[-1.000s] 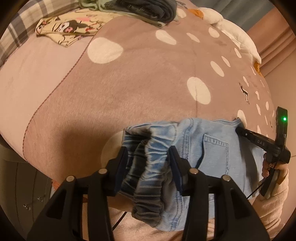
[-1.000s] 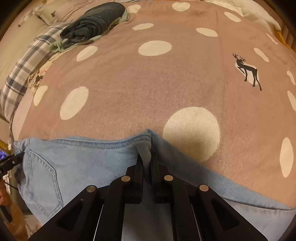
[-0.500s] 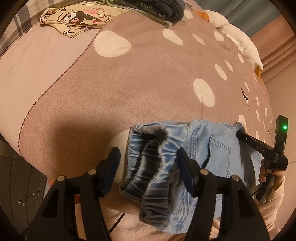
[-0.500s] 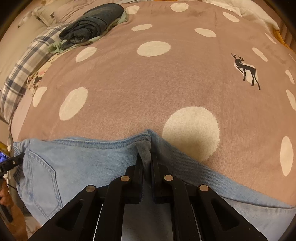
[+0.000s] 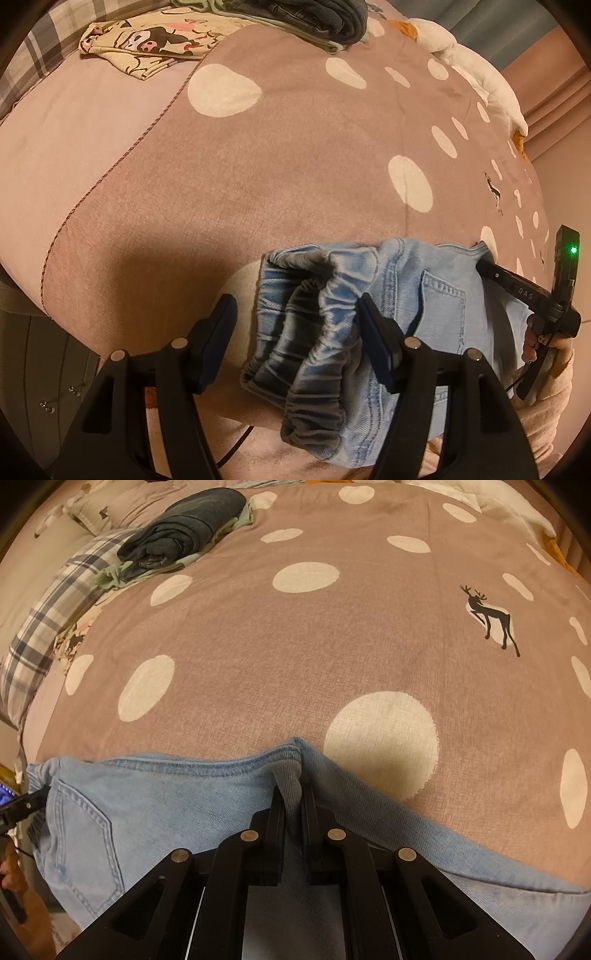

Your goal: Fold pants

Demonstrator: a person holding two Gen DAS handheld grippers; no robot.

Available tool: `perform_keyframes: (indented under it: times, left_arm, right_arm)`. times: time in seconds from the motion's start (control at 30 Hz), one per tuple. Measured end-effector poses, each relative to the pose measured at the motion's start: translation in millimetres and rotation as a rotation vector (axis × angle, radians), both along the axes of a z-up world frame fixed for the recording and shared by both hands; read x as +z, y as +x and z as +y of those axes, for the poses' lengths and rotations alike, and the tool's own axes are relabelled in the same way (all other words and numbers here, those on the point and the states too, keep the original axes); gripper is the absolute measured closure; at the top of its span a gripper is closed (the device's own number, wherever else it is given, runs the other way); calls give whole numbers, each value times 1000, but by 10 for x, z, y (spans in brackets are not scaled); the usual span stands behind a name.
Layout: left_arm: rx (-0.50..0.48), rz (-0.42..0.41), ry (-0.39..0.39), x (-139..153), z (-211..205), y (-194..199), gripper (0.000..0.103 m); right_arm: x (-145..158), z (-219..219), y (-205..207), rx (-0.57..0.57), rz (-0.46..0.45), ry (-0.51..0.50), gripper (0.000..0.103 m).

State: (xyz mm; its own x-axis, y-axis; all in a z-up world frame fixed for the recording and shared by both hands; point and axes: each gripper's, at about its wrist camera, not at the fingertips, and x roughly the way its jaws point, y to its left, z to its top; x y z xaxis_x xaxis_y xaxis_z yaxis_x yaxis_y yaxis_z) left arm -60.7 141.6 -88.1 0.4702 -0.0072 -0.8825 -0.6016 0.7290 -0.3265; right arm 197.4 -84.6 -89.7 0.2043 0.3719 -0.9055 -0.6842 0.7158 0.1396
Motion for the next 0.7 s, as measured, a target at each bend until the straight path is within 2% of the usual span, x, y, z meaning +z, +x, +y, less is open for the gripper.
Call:
perform_keyframes:
  times: [0.7]
  left_arm:
    - [14, 11, 26, 13, -43, 9, 35]
  right_arm:
    - [-8, 15, -15, -5, -12, -9, 98]
